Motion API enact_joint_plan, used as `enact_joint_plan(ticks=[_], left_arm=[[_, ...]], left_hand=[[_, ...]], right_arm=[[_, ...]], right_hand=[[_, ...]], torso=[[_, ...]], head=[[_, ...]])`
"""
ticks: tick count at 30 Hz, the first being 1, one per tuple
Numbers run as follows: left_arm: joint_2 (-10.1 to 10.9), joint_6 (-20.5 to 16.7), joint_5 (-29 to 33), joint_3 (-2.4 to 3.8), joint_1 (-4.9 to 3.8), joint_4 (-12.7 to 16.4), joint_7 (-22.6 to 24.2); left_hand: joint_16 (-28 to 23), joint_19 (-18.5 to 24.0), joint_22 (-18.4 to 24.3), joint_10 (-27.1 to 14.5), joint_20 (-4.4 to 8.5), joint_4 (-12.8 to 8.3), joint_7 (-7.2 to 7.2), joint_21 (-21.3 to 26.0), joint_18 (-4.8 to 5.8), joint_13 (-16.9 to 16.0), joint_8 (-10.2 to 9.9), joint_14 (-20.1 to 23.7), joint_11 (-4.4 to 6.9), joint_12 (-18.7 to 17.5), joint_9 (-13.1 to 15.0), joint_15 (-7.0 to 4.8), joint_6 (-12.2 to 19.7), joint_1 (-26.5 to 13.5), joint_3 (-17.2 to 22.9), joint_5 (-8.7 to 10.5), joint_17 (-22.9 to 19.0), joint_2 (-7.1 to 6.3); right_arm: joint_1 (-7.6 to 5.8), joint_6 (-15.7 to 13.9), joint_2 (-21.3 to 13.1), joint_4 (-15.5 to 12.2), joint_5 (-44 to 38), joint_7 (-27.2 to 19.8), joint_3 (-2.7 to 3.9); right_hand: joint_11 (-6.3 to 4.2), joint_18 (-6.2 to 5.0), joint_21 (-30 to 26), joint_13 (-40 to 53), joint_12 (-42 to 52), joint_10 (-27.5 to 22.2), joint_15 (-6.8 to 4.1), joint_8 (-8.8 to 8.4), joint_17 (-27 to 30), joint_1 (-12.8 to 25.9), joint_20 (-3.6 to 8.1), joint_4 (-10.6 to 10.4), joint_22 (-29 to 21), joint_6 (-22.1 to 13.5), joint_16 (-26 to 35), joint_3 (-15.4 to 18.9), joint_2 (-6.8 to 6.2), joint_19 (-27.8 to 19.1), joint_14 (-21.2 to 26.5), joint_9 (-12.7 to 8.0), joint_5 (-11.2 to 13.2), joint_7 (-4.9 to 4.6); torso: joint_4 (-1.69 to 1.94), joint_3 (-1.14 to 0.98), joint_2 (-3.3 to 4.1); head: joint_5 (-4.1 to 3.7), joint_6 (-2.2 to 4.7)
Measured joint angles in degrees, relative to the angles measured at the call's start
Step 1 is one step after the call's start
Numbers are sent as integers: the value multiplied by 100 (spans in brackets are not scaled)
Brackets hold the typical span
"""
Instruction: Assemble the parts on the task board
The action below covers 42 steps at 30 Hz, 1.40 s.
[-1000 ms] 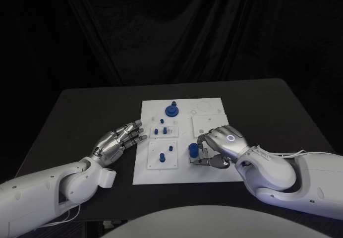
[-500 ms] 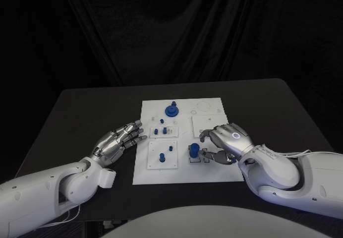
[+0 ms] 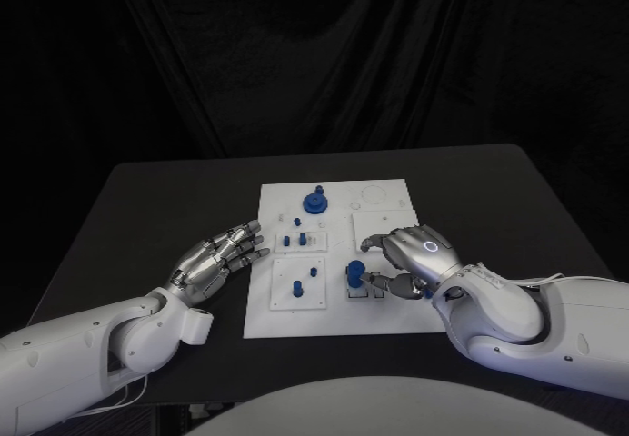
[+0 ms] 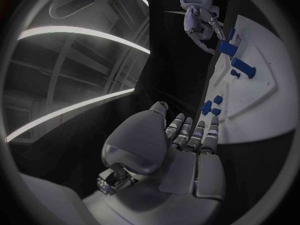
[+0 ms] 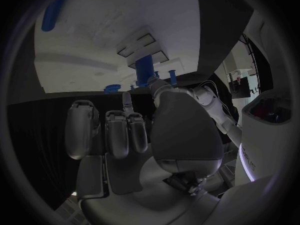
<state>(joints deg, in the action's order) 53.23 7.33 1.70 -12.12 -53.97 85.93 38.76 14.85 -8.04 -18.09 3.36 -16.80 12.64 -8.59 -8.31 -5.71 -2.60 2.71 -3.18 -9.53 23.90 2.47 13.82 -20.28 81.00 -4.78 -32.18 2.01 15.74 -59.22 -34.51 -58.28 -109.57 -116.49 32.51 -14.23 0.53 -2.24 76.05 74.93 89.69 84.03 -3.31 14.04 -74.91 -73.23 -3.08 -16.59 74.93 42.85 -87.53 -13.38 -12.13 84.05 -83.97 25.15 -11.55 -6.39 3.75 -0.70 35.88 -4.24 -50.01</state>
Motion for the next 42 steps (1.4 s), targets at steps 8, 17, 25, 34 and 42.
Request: enact_joint_plan(ticks=[8, 17, 25, 34, 42], left_arm=[[0, 1, 0, 0, 1, 0, 0], [-11, 3, 0, 0, 2, -3, -1], [-13, 4, 0, 0, 2, -3, -2], [-10, 7, 0, 0, 2, -2, -3], [-13, 9, 1, 0, 3, -3, -6]], left_hand=[[0, 0, 0, 0, 0, 0, 20, 0, 0, 0, 0, 0, 0, 30, 0, 0, -21, 0, 0, 0, 0, 0], [0, 0, 1, 0, 0, 0, 20, 0, 0, -3, 0, 0, 0, 50, 0, 0, -20, 0, 0, 0, -1, 0], [0, 0, 1, 16, 0, -16, 20, 0, 0, -6, 0, 0, -15, 50, 0, 0, -20, 0, 16, 0, -1, 0], [7, 0, 1, 16, 0, -16, 20, 0, 0, -6, 0, 0, -15, 50, 0, 0, -20, 0, 16, 0, -1, 0], [23, 0, 1, 16, 0, -16, 20, 0, 0, -6, 0, 0, -15, 49, 0, 0, -20, 0, 16, 0, 3, 0]], right_arm=[[0, 69, 62, 6, 304, -204, 0], [0, 130, 174, 85, 581, -441, 0], [0, 128, 262, 176, 697, -614, 8], [-1, 89, 295, 205, 727, -714, 18], [-2, 85, 283, 197, 731, -750, 21]], right_hand=[[21, -1, 64, -1, 0, -21, 4, -422, 0, 155, 0, -22, 0, 39, -21, 463, -61, 0, -4, -554, 419, -37], [41, -1, 66, -1, 0, -1, 16, -451, 0, -132, 0, 19, -1, 378, -21, 459, -3, 0, -16, -752, 63, 6], [-30, 0, 66, -2, 0, 9, -11, -196, 0, -910, 2, 218, -1, 1199, -39, -194, -32, -1, 11, -687, -367, 116], [-33, 0, 66, -2, 0, 12, -11, -77, 0, -1179, 21, 501, -1, 1317, -38, -684, -63, -20, 11, -642, -422, 115], [-33, 0, 66, -2, 0, 11, -11, -74, 0, -1269, 21, 553, -1, 1316, -38, -757, -84, -20, 10, -642, -25, 115]], torso=[[1, 0, 1], [2, 1, 1], [1, 0, 1], [1, 0, 1], [1, 0, 1]], head=[[4, 0], [-12, 0], [-2, 0], [10, 0], [12, 0]])
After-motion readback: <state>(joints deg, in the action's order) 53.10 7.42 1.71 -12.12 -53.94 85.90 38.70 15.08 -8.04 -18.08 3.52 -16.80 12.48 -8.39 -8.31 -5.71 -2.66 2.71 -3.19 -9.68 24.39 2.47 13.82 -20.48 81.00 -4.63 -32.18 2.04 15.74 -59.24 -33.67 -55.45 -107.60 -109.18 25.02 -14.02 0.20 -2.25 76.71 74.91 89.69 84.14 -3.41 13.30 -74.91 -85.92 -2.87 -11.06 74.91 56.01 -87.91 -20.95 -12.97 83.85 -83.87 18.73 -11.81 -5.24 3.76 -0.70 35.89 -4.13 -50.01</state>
